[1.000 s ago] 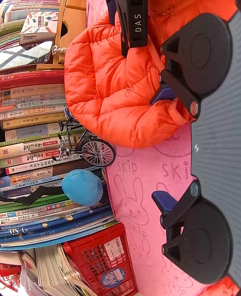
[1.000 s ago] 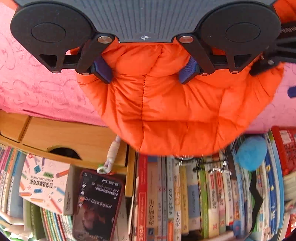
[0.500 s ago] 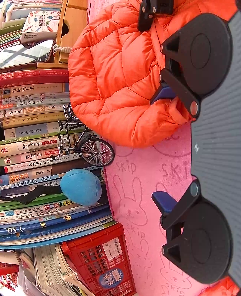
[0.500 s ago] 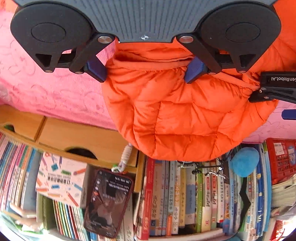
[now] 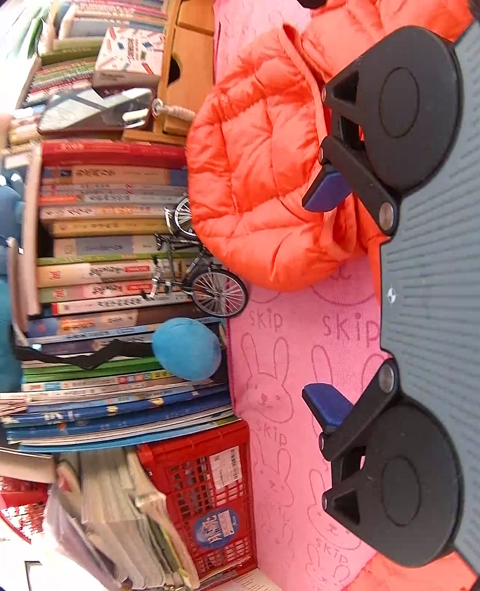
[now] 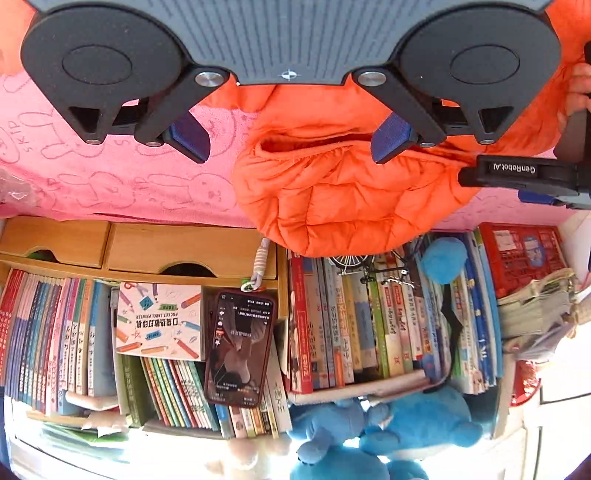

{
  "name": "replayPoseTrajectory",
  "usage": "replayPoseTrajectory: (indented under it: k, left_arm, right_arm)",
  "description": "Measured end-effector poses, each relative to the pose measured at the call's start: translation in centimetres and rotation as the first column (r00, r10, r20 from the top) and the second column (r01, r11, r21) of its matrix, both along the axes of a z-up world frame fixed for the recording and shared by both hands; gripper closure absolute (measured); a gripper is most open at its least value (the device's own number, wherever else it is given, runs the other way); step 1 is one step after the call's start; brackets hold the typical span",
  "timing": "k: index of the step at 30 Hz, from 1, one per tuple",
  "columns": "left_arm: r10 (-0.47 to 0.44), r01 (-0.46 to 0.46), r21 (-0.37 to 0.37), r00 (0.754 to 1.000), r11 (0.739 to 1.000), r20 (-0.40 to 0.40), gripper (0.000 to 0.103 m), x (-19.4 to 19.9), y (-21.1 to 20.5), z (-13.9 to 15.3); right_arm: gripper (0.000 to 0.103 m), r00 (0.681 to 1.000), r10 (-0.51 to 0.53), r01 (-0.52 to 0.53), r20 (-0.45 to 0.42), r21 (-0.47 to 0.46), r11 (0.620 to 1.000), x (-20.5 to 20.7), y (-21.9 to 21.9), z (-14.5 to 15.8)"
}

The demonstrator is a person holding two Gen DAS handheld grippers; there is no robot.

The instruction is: Fold clothes

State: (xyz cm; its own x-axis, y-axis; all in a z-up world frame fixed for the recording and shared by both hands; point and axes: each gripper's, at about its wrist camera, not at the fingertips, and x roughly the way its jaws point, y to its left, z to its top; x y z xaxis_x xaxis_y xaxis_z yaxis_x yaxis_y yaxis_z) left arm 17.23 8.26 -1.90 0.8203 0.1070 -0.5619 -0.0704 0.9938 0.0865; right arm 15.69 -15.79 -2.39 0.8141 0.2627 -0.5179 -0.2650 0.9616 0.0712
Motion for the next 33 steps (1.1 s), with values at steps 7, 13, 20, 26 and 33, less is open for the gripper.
replayPoseTrajectory:
  k: [7,13,20,26,33]
  left_arm:
    - [-0.086,0.084,0.105,0.996,0.991,0.017,0.001,-6.7,-1.4,-1.2]
    - [0.053,-0.045,0.142,0.997,0.989,-0.055,0.001,-7.6,4.7,-2.6]
    - [0.147,-0.139,0.135,0.988,0.981,-0.052,0.000,-7.4,10.0,-2.9]
    - [0.195,-0.190,0.073,0.979,0.979,-0.064,0.000,-7.2,13.5,-2.8]
    - [0.457,-0.438,0.232,0.889,0.869,-0.033,0.002,-6.8,15.4,-2.1]
  right_arm:
    - [0.007,0.995,0.101,-0.098,0.023,-0.109,0.989,-4.7,1.4,-1.8]
    - [0.009,0.997,-0.047,0.039,-0.056,-0.139,0.989,-3.3,-2.0,-2.7]
    - [0.007,0.973,-0.222,0.203,-0.069,-0.216,0.955,-2.8,-9.7,-3.6]
    - [0.002,0.955,-0.289,0.266,-0.069,-0.235,0.935,-3.0,-14.2,-3.7]
    - [0.003,0.903,-0.429,0.414,-0.037,-0.198,0.888,-3.8,-16.9,-2.7]
